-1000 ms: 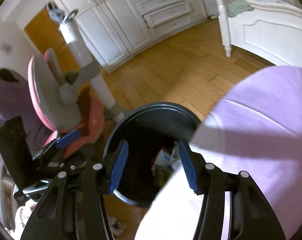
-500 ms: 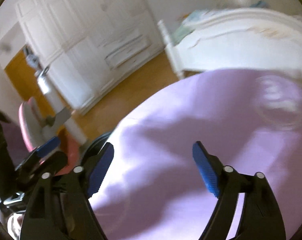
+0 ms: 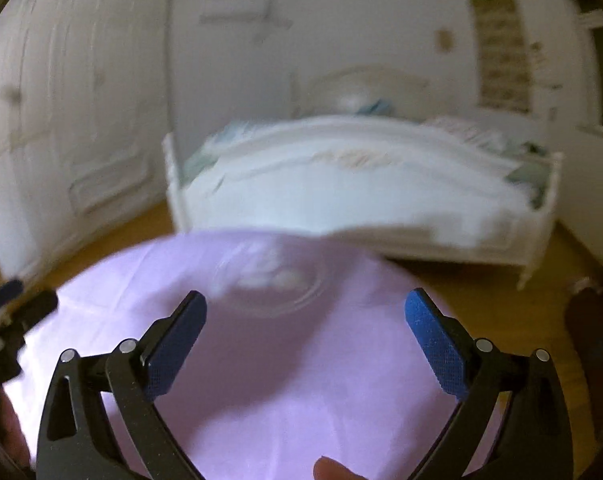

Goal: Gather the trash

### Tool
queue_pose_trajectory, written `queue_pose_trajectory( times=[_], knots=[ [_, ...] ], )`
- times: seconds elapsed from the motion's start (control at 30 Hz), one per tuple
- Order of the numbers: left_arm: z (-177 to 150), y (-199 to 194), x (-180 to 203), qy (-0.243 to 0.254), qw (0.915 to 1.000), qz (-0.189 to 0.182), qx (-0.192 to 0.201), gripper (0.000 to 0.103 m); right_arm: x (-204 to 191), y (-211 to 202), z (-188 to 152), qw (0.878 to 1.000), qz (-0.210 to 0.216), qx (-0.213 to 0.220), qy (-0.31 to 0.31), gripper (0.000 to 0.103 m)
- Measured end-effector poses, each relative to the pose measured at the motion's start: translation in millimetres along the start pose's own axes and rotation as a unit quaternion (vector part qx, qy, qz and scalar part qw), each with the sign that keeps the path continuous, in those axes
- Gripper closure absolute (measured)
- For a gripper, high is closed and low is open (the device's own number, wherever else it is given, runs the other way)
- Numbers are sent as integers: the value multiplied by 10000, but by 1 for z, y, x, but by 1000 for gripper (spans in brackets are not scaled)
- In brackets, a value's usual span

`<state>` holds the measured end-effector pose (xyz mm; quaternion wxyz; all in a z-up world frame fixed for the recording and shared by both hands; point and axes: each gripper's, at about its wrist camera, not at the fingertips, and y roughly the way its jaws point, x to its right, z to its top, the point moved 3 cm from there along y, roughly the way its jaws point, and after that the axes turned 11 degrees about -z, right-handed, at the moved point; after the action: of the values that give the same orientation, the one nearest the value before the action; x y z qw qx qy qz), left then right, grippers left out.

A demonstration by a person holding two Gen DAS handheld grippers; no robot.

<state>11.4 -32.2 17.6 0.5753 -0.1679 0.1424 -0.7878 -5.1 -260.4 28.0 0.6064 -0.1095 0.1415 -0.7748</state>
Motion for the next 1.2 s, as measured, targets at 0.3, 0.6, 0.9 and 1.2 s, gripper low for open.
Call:
queue_pose_trajectory(
  times=[0.3,0.6,0.9,1.2],
  knots=[
    [-5,14,0,36,9997,70,-215,5,21,-20,-9,9973,-341,493,427,5],
    [-9,26,0,-21,9987,20,-501,5,18,-25,-4,9969,-297,636,366,5],
    [-9,23,-7,-261,9986,-57,-456,5,15,-21,1,9974,-304,577,301,5],
    [-10,20,-10,-244,9990,-63,-370,5,15,-23,1,9974,-315,572,292,5]
  ],
)
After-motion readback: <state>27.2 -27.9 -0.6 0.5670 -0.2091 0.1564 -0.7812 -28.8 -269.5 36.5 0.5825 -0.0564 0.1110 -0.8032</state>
